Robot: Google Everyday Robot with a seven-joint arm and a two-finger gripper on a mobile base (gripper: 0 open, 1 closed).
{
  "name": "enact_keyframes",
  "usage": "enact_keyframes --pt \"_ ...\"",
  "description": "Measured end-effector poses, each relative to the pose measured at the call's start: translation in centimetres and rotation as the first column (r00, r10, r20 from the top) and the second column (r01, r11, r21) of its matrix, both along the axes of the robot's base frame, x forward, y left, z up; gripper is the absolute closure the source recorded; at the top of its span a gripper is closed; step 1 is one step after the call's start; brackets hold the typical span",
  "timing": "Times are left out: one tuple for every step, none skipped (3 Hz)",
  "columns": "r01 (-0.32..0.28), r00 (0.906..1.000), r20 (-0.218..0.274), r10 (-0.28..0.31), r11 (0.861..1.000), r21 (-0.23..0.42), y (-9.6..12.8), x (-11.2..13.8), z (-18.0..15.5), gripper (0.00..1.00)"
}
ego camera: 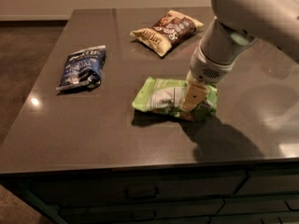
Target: Move green rice chip bag near blue chip bag
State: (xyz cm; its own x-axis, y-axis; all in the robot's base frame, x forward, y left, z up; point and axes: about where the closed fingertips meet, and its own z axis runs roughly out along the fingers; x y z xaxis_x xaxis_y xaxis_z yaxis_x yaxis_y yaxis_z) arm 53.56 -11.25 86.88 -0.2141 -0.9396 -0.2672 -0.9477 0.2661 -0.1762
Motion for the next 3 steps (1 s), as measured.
enact_keyframes --pt "-0.005 1.0 -0.007 0.005 1.0 0.01 1.2 0.5 -0.1 0.64" --pt "-0.021 0.9998 -0.002 0.021 0.999 0.038 3.0 1.3 1.0 0.87" --pt "-0.048 0.9988 0.011 0.048 0.996 0.081 5.6 2.8 3.0 1.0"
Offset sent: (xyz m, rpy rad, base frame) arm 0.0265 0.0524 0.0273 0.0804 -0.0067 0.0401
